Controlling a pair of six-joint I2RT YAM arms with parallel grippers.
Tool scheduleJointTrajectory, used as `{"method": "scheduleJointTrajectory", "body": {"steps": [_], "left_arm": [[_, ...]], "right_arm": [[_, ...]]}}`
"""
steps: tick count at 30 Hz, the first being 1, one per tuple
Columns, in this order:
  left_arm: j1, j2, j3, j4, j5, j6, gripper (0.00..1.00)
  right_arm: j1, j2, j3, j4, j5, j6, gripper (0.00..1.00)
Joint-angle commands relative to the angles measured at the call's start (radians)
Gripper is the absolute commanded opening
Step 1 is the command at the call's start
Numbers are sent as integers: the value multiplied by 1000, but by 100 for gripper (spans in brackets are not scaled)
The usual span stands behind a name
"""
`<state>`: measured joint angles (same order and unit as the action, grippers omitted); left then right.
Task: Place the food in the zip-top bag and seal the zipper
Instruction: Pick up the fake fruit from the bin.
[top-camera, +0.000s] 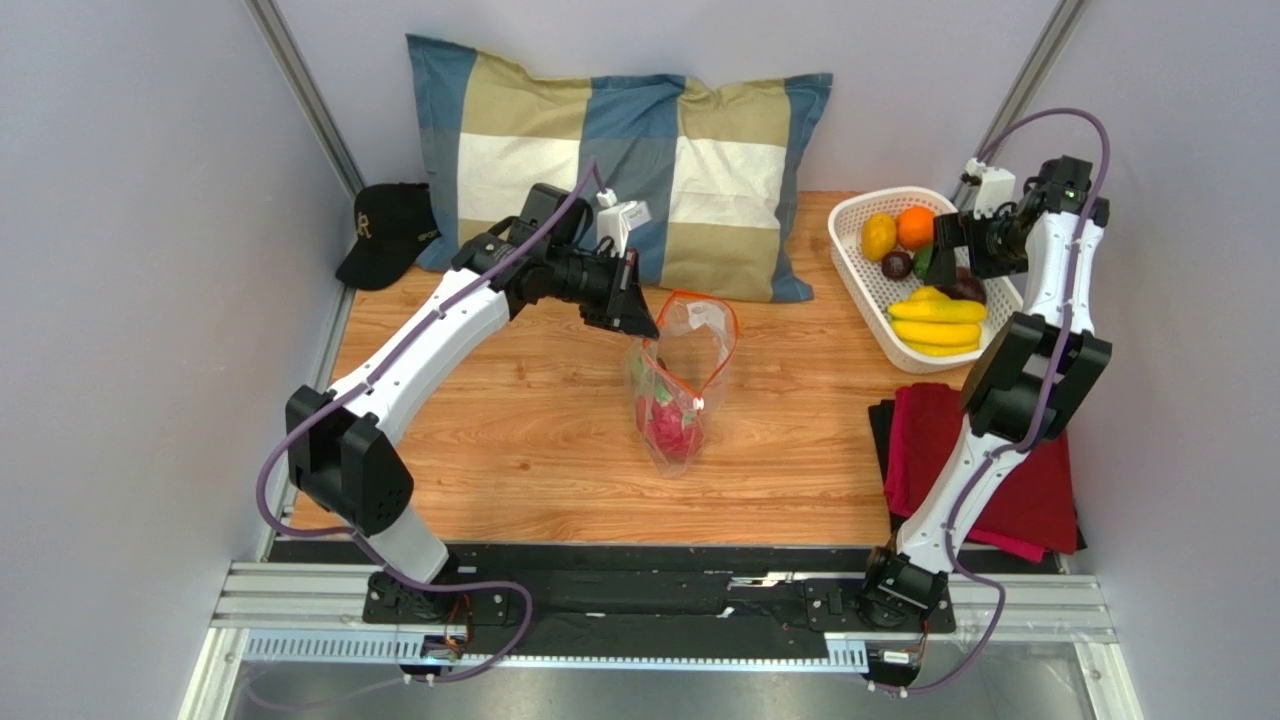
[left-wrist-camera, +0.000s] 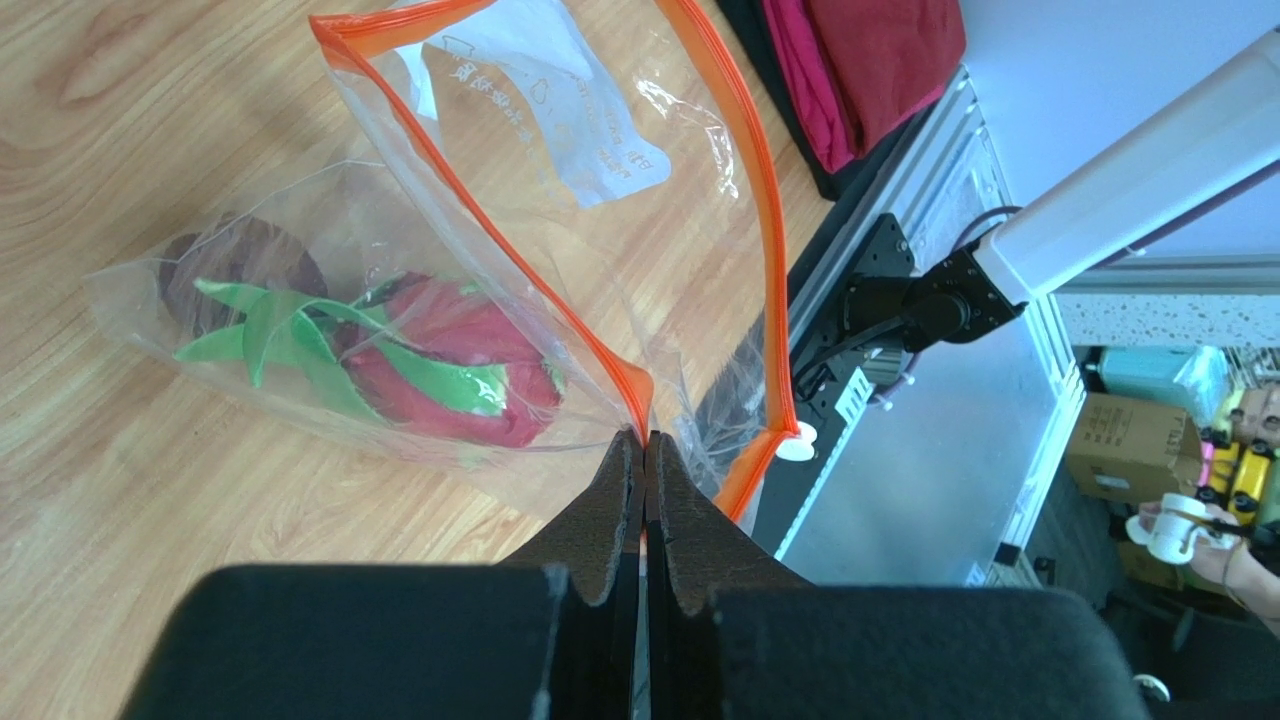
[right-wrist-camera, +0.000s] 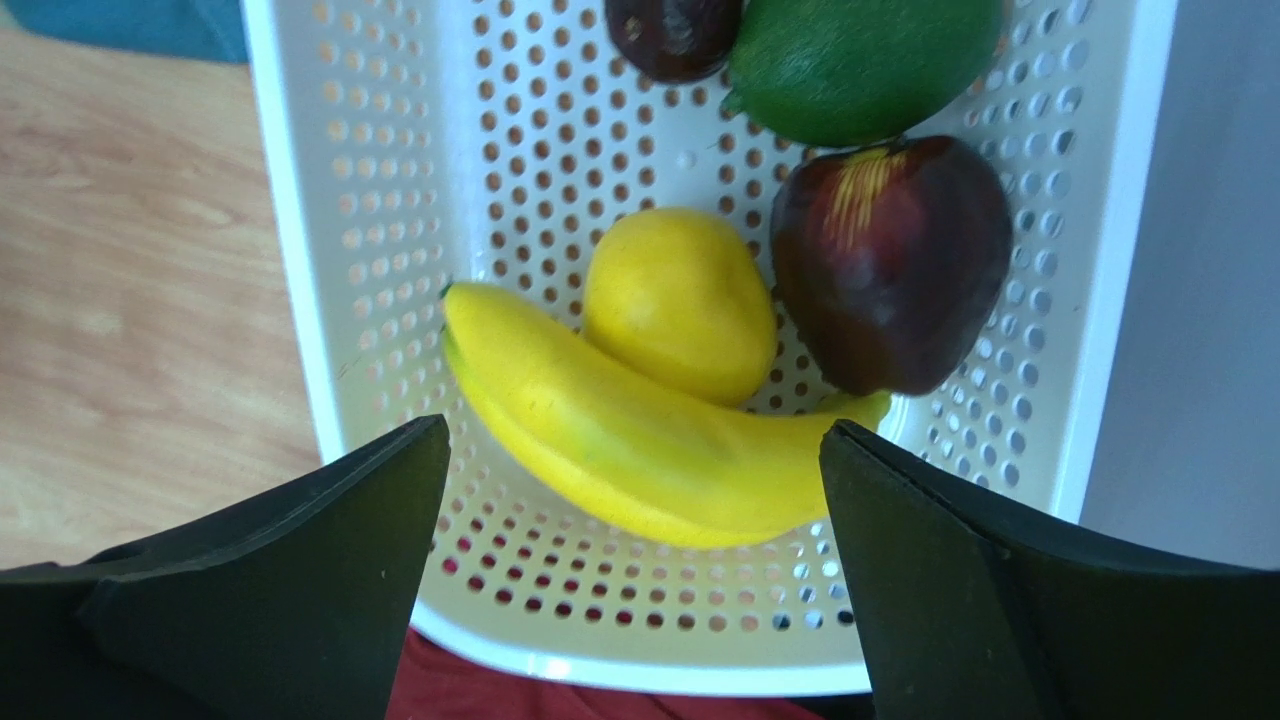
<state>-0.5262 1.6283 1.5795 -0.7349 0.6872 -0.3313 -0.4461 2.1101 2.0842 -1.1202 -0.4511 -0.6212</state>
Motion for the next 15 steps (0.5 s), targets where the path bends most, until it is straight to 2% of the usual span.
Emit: {"method": "scheduleJointTrajectory", "body": {"steps": [1, 8, 13, 15], "left_arm": [[-1, 10, 31, 34, 31, -3, 0], [-1, 28, 34, 31, 34, -2, 0], [0, 27, 19, 22, 28, 11, 0], [3, 25, 13, 23, 26, 8, 0]], "right_arm": [[21, 33, 59, 207, 40, 127, 96], [56, 137, 77, 499, 28, 397, 93], [125, 208, 91, 571, 89, 468, 89], [139, 231, 86, 648, 92, 532, 77]]}}
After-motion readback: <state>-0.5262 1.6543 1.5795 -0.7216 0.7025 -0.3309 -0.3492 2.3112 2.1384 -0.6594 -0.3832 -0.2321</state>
